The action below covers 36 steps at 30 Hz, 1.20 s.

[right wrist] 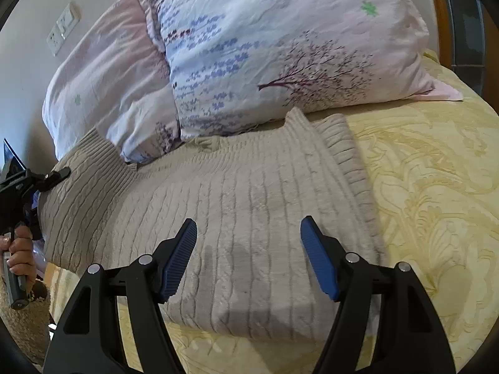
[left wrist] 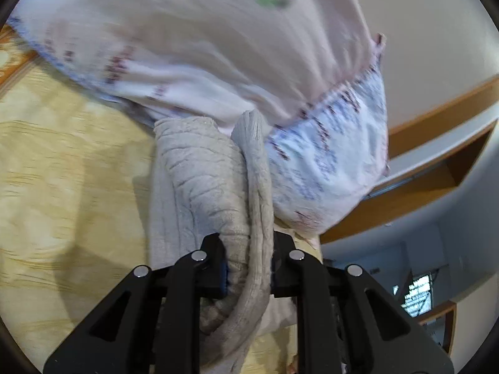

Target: Fold small clothes

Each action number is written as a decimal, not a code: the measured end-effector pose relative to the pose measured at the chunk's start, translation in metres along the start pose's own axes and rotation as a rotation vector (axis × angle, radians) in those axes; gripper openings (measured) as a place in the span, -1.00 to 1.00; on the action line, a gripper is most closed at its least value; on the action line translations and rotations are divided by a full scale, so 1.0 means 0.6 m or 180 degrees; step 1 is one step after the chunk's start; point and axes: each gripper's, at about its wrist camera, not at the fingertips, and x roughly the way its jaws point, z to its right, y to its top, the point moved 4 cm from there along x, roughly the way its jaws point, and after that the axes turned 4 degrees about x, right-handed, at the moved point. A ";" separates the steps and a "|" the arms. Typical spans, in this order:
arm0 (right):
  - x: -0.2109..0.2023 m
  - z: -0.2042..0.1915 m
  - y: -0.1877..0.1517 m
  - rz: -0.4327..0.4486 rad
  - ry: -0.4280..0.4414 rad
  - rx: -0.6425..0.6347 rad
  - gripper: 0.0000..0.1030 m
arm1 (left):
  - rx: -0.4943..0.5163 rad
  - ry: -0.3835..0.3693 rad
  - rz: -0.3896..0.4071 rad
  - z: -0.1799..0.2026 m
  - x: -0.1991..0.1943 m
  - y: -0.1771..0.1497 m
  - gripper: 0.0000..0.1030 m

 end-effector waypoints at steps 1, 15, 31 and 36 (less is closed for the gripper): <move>-0.005 0.006 0.002 0.0025 0.0011 0.0024 0.37 | 0.0022 -0.0035 -0.0024 0.012 0.011 -0.001 -0.67; -0.052 0.098 0.016 0.0222 0.0061 0.0532 0.37 | 0.0340 -0.0197 -0.0837 0.136 0.252 -0.112 -0.52; 0.030 0.052 0.048 -0.1016 0.0983 0.0820 0.42 | 0.1016 0.0636 -0.0303 0.066 0.105 -0.078 0.31; 0.075 0.028 0.044 -0.1215 0.1071 0.0844 0.30 | 0.0872 0.0839 -0.0558 0.008 0.123 -0.088 0.32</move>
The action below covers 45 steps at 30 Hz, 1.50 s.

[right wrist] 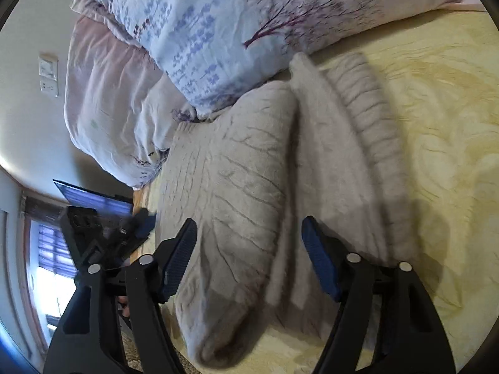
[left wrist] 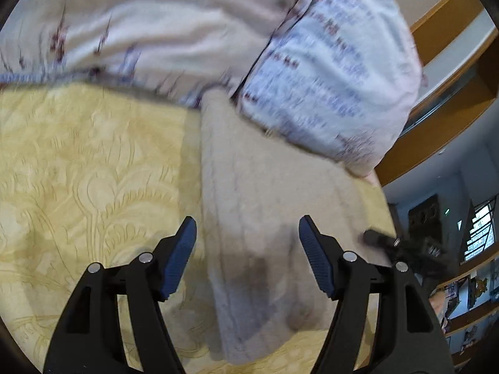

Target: Fold small clothes

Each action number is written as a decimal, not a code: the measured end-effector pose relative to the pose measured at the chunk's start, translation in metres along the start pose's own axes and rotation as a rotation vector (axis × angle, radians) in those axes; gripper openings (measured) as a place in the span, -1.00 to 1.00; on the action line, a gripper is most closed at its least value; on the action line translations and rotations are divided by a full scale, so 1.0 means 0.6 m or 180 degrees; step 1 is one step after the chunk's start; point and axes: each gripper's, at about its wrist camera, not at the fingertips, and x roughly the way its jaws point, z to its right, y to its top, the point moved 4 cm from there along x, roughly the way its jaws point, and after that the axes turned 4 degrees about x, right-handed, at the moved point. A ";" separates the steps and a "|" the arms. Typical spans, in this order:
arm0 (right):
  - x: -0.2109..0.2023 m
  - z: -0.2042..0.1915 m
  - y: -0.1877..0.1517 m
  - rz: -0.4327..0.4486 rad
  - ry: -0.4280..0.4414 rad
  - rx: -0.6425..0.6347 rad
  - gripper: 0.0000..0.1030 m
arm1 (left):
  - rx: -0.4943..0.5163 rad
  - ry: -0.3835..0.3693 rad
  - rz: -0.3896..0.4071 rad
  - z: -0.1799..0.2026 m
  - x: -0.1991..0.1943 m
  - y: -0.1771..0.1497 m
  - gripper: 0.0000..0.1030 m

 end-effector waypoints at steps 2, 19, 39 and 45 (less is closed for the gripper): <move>0.006 -0.004 0.012 0.0054 0.0158 0.0058 0.22 | -0.0022 -0.0056 -0.0075 -0.005 0.014 -0.008 0.32; -0.007 -0.184 -0.044 0.1492 -0.1476 -0.2458 -0.68 | -0.0149 -0.0476 -0.0247 -0.011 0.020 -0.033 0.42; -0.078 0.015 0.045 0.1478 -0.1971 -0.1177 -0.09 | 0.0195 -0.0587 -0.0541 0.051 0.052 -0.077 0.42; -0.185 0.031 0.002 0.1638 -0.1181 -0.0601 0.37 | 0.0034 -0.0665 -0.0523 0.040 0.037 -0.090 0.34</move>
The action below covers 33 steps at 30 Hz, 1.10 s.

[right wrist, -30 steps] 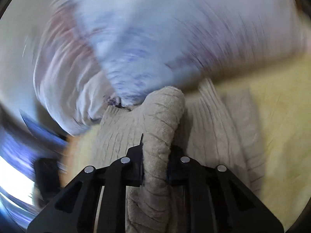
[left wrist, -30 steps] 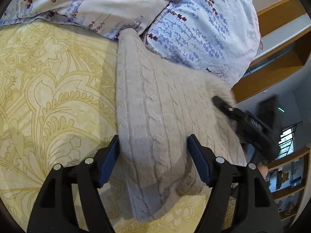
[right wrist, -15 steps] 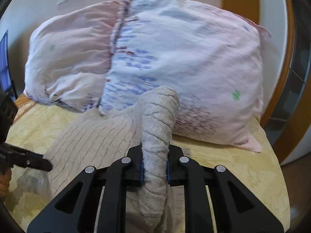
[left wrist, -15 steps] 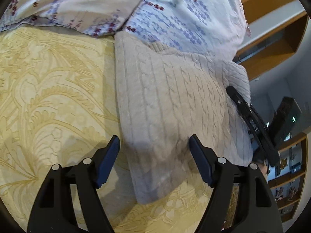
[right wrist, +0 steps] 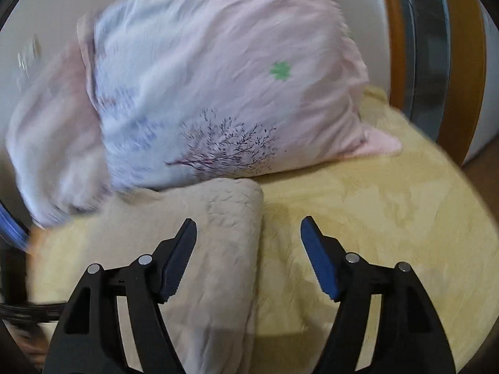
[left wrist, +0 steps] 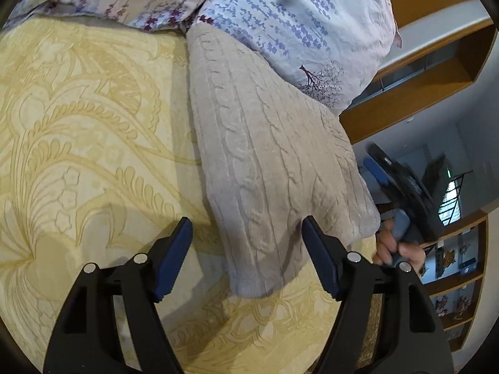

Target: Fold small clothes

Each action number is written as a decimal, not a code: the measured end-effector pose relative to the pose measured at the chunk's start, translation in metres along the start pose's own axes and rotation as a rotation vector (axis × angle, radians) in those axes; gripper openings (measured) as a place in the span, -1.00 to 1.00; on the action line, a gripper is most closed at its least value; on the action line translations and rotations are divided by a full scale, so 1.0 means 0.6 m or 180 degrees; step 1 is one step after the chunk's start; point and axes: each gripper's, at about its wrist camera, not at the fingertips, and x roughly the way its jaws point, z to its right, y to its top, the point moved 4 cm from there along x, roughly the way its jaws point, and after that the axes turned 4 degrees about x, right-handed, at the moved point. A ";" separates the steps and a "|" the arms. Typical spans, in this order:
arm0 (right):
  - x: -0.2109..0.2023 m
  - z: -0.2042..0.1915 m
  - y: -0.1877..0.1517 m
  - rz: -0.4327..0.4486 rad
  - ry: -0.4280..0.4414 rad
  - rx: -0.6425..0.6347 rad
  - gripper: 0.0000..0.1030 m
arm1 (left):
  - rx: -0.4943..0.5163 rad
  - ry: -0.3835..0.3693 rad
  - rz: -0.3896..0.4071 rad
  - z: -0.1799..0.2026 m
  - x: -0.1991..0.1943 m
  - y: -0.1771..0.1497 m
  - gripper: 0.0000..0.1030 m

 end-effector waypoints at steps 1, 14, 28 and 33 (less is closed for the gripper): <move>-0.013 0.007 -0.010 -0.0055 0.0137 0.0107 0.37 | -0.0024 0.0000 -0.0005 0.000 -0.002 -0.005 0.32; -0.037 -0.005 -0.127 -0.0434 0.0268 -0.0042 -0.76 | 0.0052 -0.0105 0.0001 0.012 -0.015 -0.046 -0.66; -0.044 0.023 -0.164 -0.0399 -0.0207 -0.0238 -0.82 | 0.0228 -0.0204 -0.0008 0.012 -0.026 -0.081 -0.73; -0.065 0.029 -0.122 -0.0348 0.0010 0.0014 -0.01 | 0.0290 -0.0201 0.0064 0.027 -0.052 -0.064 -0.12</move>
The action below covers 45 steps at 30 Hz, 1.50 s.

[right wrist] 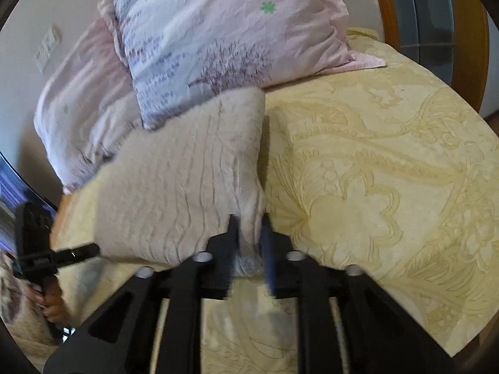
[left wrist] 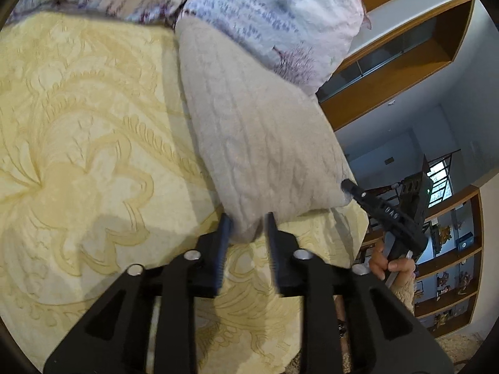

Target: Fold small clothes

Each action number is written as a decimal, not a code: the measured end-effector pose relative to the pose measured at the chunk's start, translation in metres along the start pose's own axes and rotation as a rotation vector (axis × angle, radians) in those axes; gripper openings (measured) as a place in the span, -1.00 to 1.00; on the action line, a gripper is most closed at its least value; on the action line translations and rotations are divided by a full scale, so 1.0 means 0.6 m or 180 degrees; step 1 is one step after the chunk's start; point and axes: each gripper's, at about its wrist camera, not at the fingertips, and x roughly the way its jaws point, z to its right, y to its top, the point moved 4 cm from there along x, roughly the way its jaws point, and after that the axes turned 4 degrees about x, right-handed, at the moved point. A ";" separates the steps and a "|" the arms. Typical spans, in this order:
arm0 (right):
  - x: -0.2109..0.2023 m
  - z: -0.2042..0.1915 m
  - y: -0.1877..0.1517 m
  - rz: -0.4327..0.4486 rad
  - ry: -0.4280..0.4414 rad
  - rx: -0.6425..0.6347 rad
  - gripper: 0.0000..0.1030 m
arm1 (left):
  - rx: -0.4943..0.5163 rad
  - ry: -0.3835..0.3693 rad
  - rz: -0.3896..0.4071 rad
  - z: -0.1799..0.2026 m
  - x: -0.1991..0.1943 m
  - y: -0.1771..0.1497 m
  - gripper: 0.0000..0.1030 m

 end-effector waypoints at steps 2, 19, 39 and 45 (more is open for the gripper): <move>-0.006 0.003 0.037 0.0105 0.0107 0.0135 0.22 | -0.0013 0.0042 0.0127 -0.001 -0.012 0.020 0.16; 0.195 -0.005 0.162 -0.0581 0.0535 0.0638 -0.56 | -0.0881 0.0091 0.0285 -0.127 0.100 0.259 -0.23; 0.160 -0.023 0.156 -0.0121 -0.0159 0.0125 -0.36 | -0.0945 0.0123 0.0591 -0.144 0.076 0.244 -0.27; 0.075 0.011 0.093 -0.0073 0.0256 0.0378 -0.01 | -0.0548 0.0202 0.0544 -0.079 0.014 0.170 0.22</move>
